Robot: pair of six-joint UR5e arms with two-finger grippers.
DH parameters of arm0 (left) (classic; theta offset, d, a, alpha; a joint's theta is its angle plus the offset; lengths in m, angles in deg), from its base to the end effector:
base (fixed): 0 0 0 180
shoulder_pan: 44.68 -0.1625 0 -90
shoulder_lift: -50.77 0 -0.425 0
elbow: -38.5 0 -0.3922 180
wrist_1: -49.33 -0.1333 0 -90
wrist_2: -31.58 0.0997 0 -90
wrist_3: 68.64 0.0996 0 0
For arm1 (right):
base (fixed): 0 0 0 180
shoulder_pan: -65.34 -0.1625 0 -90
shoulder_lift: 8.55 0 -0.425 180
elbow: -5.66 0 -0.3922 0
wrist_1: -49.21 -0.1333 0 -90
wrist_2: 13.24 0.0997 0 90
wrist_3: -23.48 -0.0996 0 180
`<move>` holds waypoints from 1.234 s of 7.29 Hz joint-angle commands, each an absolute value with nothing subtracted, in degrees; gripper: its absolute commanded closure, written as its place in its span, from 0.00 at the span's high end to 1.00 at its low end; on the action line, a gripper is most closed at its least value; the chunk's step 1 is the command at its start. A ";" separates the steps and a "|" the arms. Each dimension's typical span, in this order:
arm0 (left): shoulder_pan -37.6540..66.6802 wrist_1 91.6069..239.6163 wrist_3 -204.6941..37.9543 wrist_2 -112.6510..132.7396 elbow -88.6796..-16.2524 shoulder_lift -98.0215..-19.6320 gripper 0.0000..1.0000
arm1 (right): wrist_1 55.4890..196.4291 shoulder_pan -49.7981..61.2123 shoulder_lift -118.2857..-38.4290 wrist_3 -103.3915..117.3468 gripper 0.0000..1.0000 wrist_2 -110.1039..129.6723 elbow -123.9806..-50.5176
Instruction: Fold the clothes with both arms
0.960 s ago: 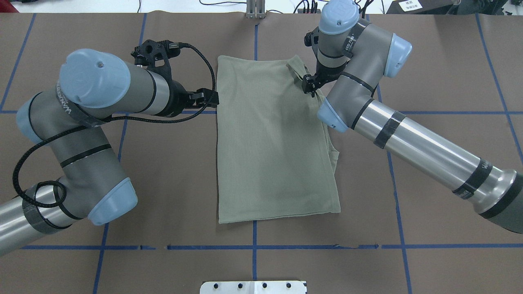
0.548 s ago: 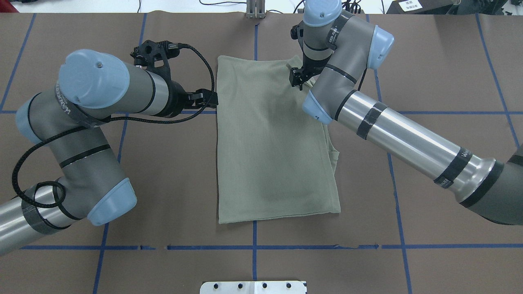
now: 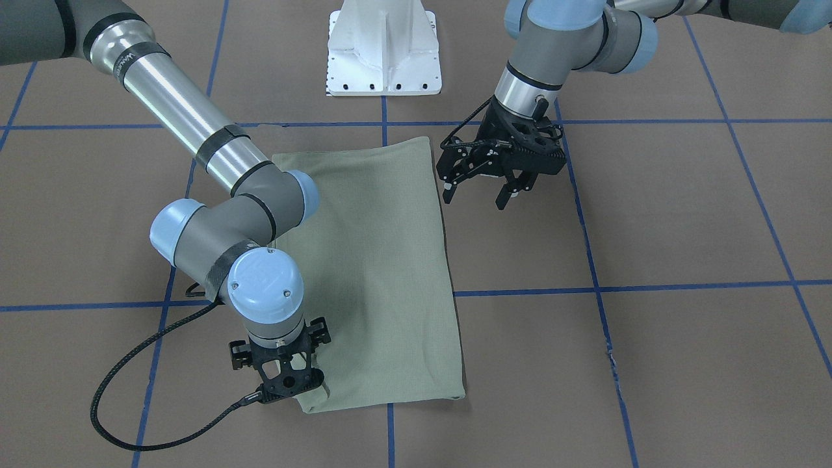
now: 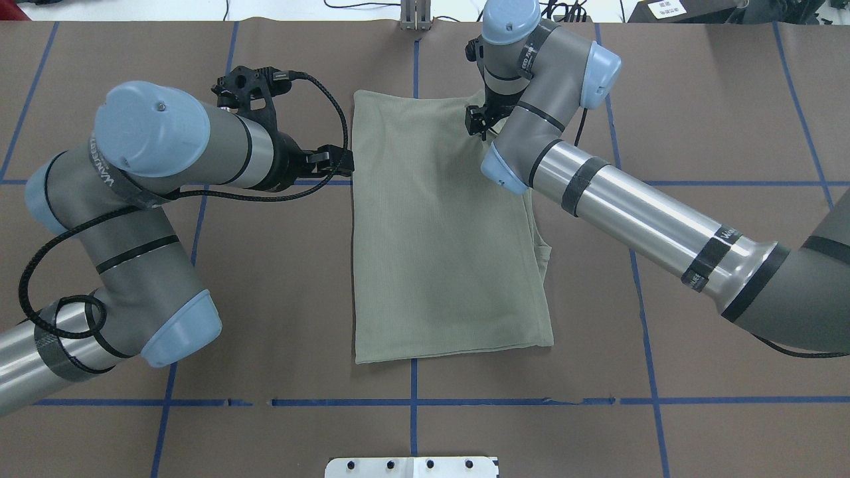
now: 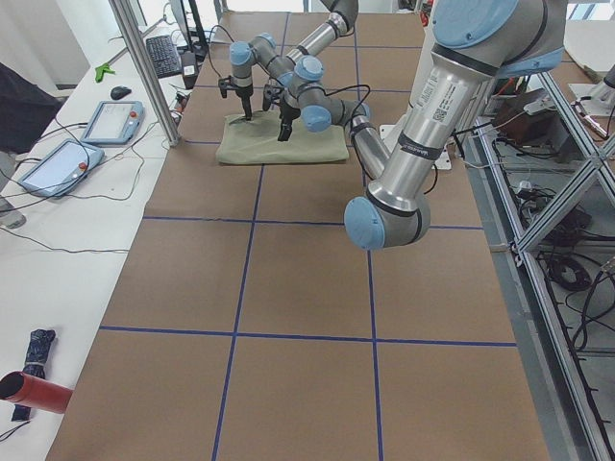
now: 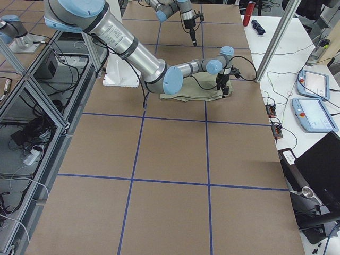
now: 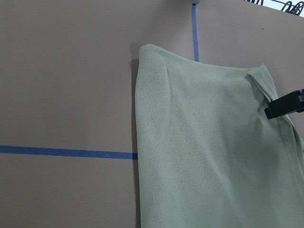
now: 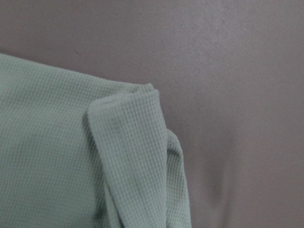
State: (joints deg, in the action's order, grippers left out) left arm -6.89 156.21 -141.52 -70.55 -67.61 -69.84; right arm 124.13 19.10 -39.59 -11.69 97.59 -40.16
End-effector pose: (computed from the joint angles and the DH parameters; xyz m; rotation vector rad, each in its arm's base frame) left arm 0.4186 -0.4668 0.1967 0.3421 1.0700 -0.2046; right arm -0.5353 -0.7005 0.3127 0.1724 -0.6031 -0.2397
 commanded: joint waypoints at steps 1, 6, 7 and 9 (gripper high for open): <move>-6.89 156.21 -141.59 -70.55 -67.67 -69.99 0.99 | 123.13 18.93 -39.22 -11.76 1.00 97.06 -38.29; -6.89 156.21 -141.41 -70.55 -67.76 -70.17 0.99 | 123.04 15.24 -39.75 -11.85 0.99 97.06 -36.97; -6.89 156.21 -141.41 -70.55 -67.84 -70.17 0.99 | 123.04 14.63 -39.66 -12.03 0.99 97.41 -37.23; -6.89 156.12 -141.59 -70.64 -67.84 -70.34 0.99 | 123.48 13.75 -40.01 -12.12 1.00 100.82 -41.15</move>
State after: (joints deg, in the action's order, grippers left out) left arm -6.89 156.19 -141.42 -70.57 -67.83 -70.26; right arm 123.13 14.31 -39.72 -11.99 98.57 -38.36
